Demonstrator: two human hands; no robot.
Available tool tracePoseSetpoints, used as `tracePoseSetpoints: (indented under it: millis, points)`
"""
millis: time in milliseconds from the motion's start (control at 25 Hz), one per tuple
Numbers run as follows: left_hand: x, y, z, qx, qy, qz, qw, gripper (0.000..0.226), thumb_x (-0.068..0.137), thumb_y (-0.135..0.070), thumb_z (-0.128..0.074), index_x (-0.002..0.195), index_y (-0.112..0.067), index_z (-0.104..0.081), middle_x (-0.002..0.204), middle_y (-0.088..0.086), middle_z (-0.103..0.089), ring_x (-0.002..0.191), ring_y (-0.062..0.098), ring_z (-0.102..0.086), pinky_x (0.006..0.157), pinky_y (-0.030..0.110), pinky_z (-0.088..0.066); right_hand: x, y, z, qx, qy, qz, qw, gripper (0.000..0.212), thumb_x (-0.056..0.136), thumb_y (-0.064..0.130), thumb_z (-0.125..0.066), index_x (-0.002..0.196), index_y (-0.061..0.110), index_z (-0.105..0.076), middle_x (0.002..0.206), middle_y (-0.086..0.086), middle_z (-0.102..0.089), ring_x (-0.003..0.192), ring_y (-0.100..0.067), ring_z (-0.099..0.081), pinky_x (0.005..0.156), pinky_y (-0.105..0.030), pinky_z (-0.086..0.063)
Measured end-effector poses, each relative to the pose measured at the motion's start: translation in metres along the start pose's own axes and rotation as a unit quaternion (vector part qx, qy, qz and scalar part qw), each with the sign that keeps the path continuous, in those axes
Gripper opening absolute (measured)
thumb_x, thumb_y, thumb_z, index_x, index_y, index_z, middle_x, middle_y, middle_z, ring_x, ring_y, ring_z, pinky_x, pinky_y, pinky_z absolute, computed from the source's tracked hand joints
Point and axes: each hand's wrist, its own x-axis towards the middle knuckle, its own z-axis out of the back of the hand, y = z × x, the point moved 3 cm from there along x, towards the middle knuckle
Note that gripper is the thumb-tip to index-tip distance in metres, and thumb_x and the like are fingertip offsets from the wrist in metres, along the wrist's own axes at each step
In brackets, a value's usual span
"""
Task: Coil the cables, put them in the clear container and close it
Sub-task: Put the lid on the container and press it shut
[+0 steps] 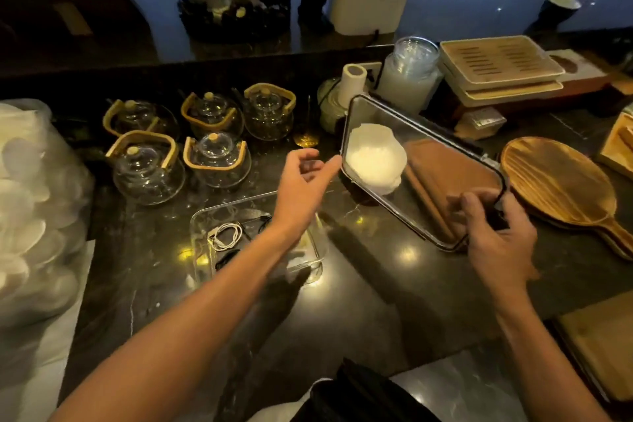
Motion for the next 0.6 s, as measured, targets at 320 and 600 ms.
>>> tracePoseSetpoints:
  millis: [320, 600]
  points:
    - [-0.012, 0.004, 0.145, -0.064, -0.042, 0.061, 0.995, 0.053, 0.087, -0.048, -0.073, 0.119, -0.005, -0.067, 0.100, 0.012, -0.077, 0.080, 0.025, -0.077, 0.060, 0.028, -0.059, 0.031, 0.008, -0.117, 0.213, 0.231, -0.170, 0.934, 0.019, 0.093, 0.026, -0.066, 0.095, 0.007, -0.070, 0.087, -0.016, -0.078, 0.073, -0.026, -0.075, 0.064, -0.031, -0.063]
    - [-0.064, 0.057, 0.207, -0.003, -0.195, 0.080, 0.977, 0.022, 0.092, -0.028, -0.074, 0.085, -0.008, -0.073, 0.064, 0.000, -0.066, 0.058, 0.009, -0.067, 0.052, 0.021, -0.055, 0.019, -0.041, -0.207, 0.144, 0.288, -0.330, 0.887, 0.014, 0.089, 0.024, -0.078, 0.087, 0.011, -0.081, 0.087, -0.017, -0.080, 0.075, -0.024, -0.078, 0.065, -0.031, -0.063]
